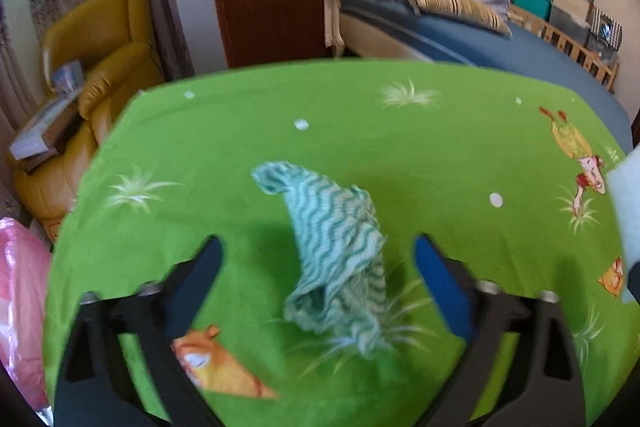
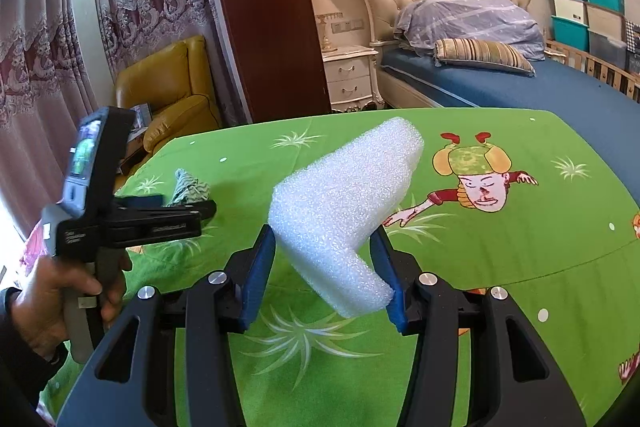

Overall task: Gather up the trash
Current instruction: 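Grasp the green-white striped cloth with the left tool while the right tool holds the foam, then carry the foam piece and striped cloth over the pink bin and open both tools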

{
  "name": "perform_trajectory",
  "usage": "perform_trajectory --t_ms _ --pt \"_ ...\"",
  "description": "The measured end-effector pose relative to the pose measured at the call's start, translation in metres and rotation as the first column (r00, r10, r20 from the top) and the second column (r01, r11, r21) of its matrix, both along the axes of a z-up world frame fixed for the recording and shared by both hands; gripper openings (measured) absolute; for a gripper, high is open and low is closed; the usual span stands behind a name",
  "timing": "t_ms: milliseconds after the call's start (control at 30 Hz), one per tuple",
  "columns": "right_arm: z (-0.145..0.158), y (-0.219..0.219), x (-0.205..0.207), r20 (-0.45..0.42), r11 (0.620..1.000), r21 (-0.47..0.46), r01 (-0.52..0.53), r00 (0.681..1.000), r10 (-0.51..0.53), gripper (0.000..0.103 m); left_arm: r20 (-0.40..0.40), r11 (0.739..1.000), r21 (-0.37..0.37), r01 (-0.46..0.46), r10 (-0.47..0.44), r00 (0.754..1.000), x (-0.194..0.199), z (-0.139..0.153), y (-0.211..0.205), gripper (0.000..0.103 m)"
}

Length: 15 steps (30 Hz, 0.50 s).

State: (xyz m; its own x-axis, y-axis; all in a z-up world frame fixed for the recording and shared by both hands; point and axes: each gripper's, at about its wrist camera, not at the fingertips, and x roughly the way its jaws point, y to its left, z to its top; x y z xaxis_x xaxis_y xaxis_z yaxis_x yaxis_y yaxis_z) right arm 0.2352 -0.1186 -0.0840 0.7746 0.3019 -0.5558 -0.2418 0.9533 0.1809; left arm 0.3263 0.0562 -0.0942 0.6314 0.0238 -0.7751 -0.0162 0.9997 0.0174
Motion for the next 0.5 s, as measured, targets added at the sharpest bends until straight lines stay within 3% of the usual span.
perform_trajectory --t_ms 67,100,333,500 --pt "-0.001 -0.001 0.001 -0.004 1.0 -0.001 0.001 1.0 -0.001 0.048 0.005 1.0 -0.021 0.02 -0.02 1.0 0.0 0.001 0.0 0.048" --pt "-0.001 0.0 0.001 -0.005 1.0 -0.003 -0.001 1.0 0.001 0.048 0.012 0.999 -0.026 0.032 -0.032 0.999 -0.004 0.002 -0.002 0.028" --pt "0.001 0.011 0.001 -0.005 0.998 -0.036 -0.047 0.999 0.047 0.048 0.107 0.996 -0.045 0.076 -0.071 0.992 -0.057 0.015 -0.001 0.027" --pt "0.002 0.024 -0.011 0.002 0.996 -0.052 -0.069 0.998 0.069 0.048 0.184 0.997 -0.063 0.045 -0.033 0.982 -0.102 0.024 0.008 0.027"
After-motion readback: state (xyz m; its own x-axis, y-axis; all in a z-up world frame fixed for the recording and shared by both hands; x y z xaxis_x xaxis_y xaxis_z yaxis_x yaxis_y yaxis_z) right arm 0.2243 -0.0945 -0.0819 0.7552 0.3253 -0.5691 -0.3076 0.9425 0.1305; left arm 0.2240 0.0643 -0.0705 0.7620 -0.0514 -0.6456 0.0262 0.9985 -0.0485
